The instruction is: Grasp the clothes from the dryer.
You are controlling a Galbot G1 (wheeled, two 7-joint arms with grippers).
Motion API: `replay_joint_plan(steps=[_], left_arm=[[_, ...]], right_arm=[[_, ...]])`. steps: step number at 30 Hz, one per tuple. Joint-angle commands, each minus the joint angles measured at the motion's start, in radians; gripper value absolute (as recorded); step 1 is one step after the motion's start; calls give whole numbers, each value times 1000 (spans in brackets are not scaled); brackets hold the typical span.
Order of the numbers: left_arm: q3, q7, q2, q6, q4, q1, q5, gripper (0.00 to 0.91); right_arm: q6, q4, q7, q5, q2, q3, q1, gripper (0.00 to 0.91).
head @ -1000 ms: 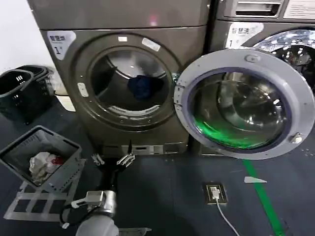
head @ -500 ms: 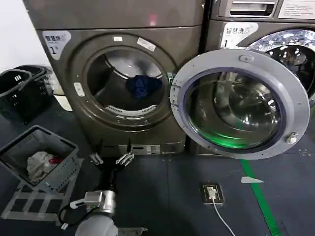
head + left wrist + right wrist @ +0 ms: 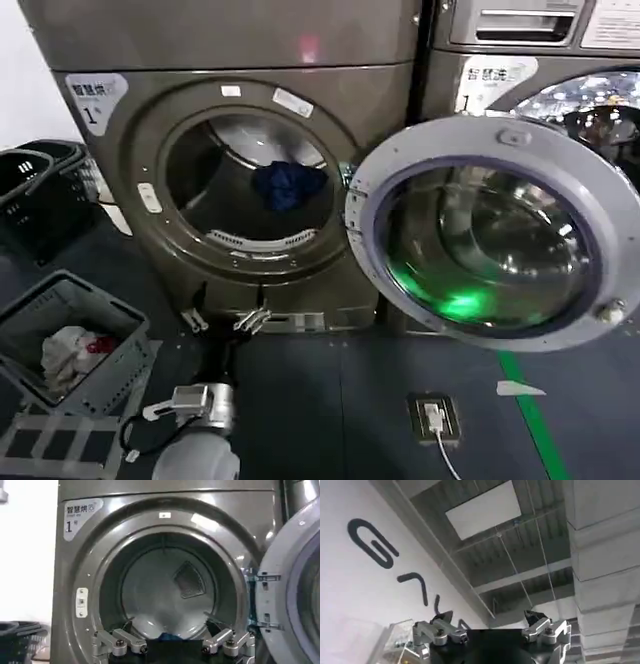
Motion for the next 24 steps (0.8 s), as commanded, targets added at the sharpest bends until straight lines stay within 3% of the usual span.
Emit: replay_joint_plan(steps=[1,24], left_arm=[[0,1,-1,2,1,0,-1,907],[0,2,1,3,-5,3,-4,907]], right_arm=[[5,0,-1,0,1,-1,1,907],[6,0,0,-1,-8,2,-7,907]])
